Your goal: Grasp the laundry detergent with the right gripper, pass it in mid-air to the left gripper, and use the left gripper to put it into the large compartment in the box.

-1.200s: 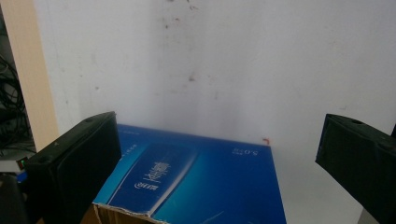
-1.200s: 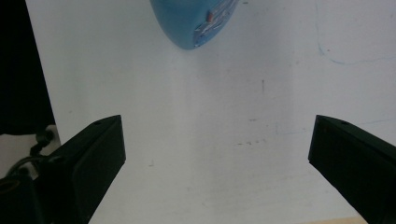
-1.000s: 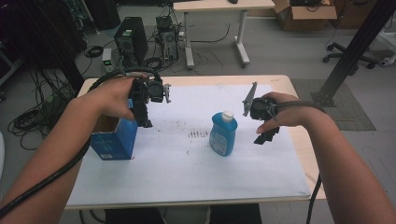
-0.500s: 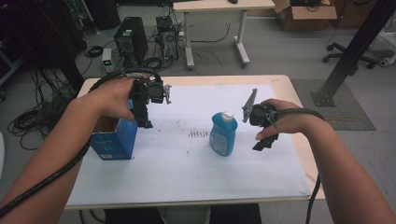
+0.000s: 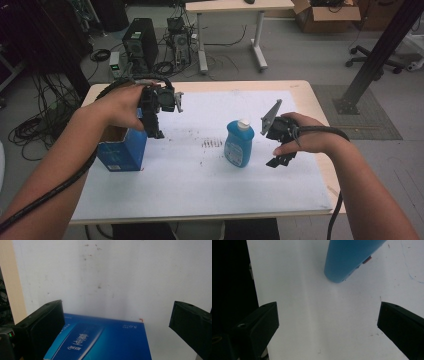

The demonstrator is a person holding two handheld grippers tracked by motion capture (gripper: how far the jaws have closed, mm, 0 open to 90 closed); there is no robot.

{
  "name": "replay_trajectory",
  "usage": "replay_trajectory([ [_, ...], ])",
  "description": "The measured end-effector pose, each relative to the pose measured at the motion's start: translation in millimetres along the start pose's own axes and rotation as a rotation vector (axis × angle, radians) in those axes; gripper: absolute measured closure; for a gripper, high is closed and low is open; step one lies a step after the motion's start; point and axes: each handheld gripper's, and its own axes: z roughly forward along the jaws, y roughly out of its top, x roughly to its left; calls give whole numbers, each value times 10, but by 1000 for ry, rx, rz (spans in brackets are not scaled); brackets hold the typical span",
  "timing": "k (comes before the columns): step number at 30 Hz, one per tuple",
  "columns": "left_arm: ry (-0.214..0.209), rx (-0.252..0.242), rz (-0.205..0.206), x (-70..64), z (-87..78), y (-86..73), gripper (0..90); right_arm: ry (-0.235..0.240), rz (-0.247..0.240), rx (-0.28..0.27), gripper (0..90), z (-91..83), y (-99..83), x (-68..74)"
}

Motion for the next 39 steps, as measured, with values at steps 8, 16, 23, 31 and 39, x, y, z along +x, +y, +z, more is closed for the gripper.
replay_trajectory([
  [8, 5, -5, 5, 0, -10, -10, 2, -16, 54, -109, 35, 180, -48, 170],
  [16, 6, -1, -1, -9, -43, -2, 2, -83, 173, -194, 33, 394, -105, 282],
  [23, 9, -4, -1, -39, -71, 17, 2, -122, 263, -297, 28, 522, -131, 313],
  [31, 9, 3, 8, -67, -100, 51, 2, -174, 347, -391, 27, 638, -126, 379],
  [39, 13, -4, 14, -63, -123, 88, 2, -216, 413, -474, 23, 786, -179, 413],
])
